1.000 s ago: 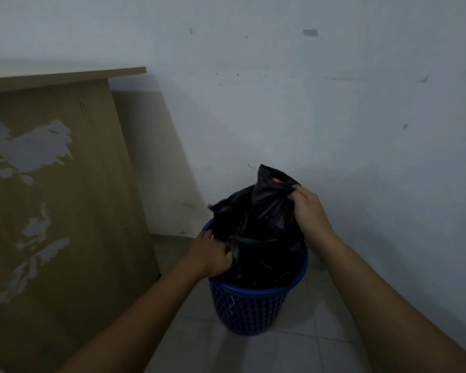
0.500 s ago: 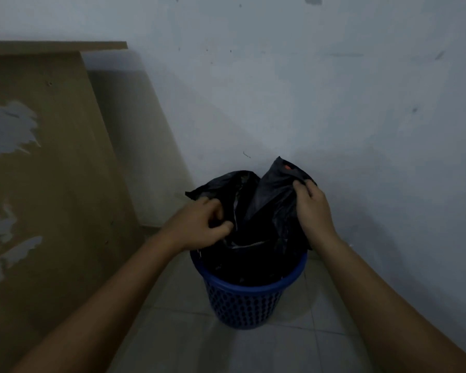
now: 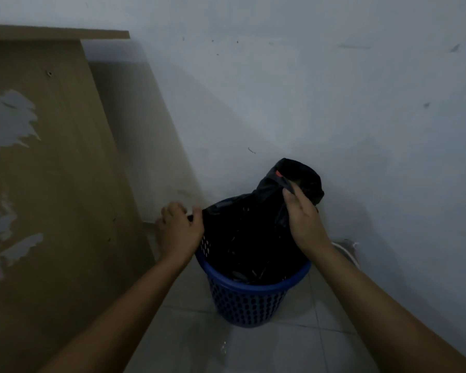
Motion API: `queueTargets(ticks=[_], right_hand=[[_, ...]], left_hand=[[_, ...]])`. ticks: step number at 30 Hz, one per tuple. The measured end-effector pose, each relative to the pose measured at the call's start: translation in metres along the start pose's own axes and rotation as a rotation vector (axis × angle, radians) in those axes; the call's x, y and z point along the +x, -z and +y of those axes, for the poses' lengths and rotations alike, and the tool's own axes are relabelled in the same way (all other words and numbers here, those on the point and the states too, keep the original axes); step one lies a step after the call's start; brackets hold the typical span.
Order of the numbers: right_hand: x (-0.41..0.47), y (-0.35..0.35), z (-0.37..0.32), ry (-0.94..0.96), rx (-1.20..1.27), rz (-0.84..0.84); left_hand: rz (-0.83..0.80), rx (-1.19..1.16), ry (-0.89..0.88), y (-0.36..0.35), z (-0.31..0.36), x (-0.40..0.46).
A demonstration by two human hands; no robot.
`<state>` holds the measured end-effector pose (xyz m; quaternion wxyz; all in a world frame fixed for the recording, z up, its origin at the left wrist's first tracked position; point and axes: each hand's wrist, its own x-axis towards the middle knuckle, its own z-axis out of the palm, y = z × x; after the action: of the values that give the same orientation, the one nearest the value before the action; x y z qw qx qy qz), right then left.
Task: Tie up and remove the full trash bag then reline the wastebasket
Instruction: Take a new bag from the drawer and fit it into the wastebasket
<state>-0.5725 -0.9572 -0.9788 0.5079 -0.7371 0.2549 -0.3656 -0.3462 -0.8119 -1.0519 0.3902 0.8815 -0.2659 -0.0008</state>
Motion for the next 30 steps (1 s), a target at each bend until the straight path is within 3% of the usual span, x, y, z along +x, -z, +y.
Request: queueTargets(ticks=[2,4,7,11,18,23,30], right_hand=[[-0.004,-0.011,0.001,0.044,-0.055,-0.095],[-0.005,-0.023,0.009,0.084,-0.127,-0.24],[-0.003,-0.038,0.03,0.079,-0.414,-0.479],[-0.01,-0.052,0.056,-0.065,-0.75,-0.722],[-0.02,-0.07,0.094,-0.317,-1.135,-0.919],[-0.027,-0.07,0.104,-0.18,-1.151,-0.882],[-0.038,-0.056,0.087,0.579,-1.124,-0.476]], left_hand=[[-0.329,-0.126,0.249,-0.011,-0.012,0.001],[-0.47,-0.226,0.235,-0.018,-0.015,-0.012],[-0.405,-0.409,0.191,-0.016,-0.006,-0.039],[-0.382,-0.617,0.11,-0.01,0.009,-0.056],[-0.398,-0.419,-0.249,-0.015,0.002,-0.073],[-0.355,-0.362,-0.215,-0.013,-0.007,-0.063],[-0.313,-0.204,-0.106,-0.005,-0.029,-0.032]])
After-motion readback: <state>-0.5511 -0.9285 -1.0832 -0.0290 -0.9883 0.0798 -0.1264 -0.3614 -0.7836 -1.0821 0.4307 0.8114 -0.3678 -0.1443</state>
